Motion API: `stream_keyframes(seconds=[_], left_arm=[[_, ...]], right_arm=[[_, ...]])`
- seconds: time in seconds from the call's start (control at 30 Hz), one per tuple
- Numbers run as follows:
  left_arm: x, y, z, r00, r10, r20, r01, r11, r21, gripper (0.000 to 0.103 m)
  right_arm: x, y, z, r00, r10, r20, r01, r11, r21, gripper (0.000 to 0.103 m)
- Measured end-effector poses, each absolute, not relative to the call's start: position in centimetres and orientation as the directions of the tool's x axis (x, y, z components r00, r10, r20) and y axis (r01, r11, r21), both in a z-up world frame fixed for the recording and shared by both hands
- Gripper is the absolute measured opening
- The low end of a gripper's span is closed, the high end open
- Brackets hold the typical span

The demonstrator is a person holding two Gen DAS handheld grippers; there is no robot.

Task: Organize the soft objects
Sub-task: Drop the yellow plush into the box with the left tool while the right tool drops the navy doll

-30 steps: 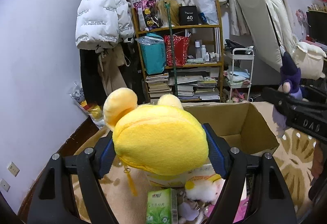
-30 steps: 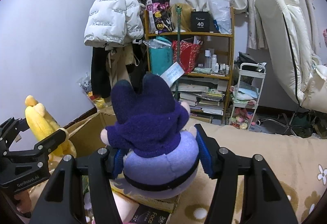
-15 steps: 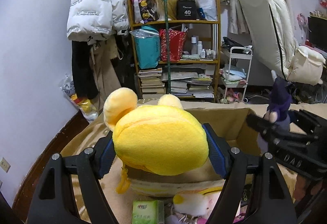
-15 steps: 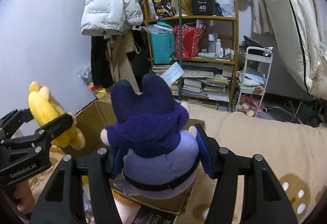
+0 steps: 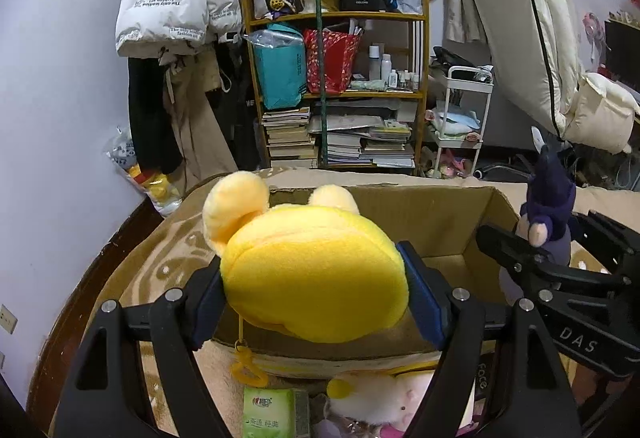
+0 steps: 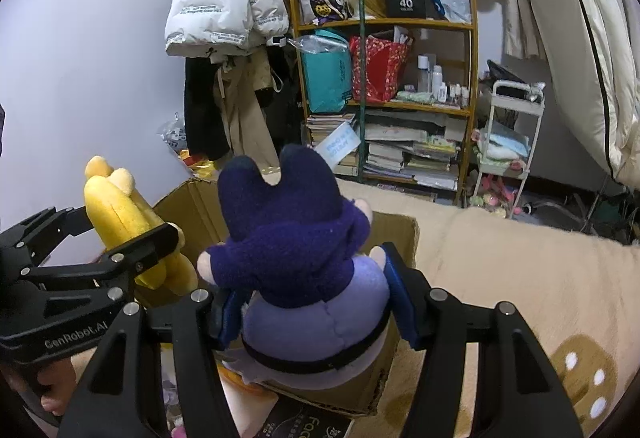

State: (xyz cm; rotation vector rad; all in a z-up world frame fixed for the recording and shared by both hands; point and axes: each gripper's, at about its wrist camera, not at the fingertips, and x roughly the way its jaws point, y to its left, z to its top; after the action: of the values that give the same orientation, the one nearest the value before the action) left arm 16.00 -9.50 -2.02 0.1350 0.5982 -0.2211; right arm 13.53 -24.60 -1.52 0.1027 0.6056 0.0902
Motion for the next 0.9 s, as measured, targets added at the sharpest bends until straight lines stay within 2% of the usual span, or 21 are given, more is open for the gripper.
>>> stream_keyframes(seconds=[0.27, 0.3, 0.37, 0.5, 0.6, 0.7, 0.83, 0.9], left_arm=[[16.4, -8.9, -2.7, 0.786, -0.174, -0.594, 0.241, 0.970, 0.035, 0.081], [16.3, -8.8, -2.7, 0.785, -0.176, -0.594, 0.241, 0.970, 0.032, 0.081], [16.4, -8.6, -2.7, 0.783, -0.179, -0.595, 0.241, 0.970, 0.025, 0.082], [16.4, -8.0, -2.5, 0.788, -0.176, -0.590, 0.231, 0.973, 0.017, 0.088], [16.3, -7.6, -2.4, 0.787, -0.171, -0.593, 0.222, 0.975, 0.013, 0.091], [16.0, -7.1, -2.3, 0.792, -0.154, -0.591, 0.203, 0.979, 0.018, 0.096], [15.5, -6.4, -1.7, 0.796, -0.134, -0.591, 0.184, 0.983, 0.024, 0.097], [15.1, -6.0, -1.4, 0.796, -0.130, -0.591, 0.178, 0.984, 0.024, 0.098]], right_arm=[[14.0, -25.2, -2.8, 0.792, 0.148, -0.592, -0.050, 0.983, 0.178, 0.066], [14.0, -25.1, -3.0, 0.789, 0.148, -0.596, -0.052, 0.983, 0.176, 0.068], [14.1, -25.0, -3.3, 0.786, 0.147, -0.601, -0.055, 0.984, 0.169, 0.078], [14.1, -24.6, -3.7, 0.778, 0.146, -0.611, -0.068, 0.986, 0.150, 0.080], [13.9, -24.2, -3.7, 0.780, 0.144, -0.609, -0.078, 0.988, 0.134, 0.091], [13.5, -23.8, -3.6, 0.783, 0.136, -0.607, -0.082, 0.990, 0.115, 0.093], [12.7, -23.7, -3.1, 0.789, 0.129, -0.601, -0.075, 0.991, 0.115, 0.103], [12.0, -23.7, -2.7, 0.797, 0.121, -0.591, -0.065, 0.991, 0.116, 0.103]])
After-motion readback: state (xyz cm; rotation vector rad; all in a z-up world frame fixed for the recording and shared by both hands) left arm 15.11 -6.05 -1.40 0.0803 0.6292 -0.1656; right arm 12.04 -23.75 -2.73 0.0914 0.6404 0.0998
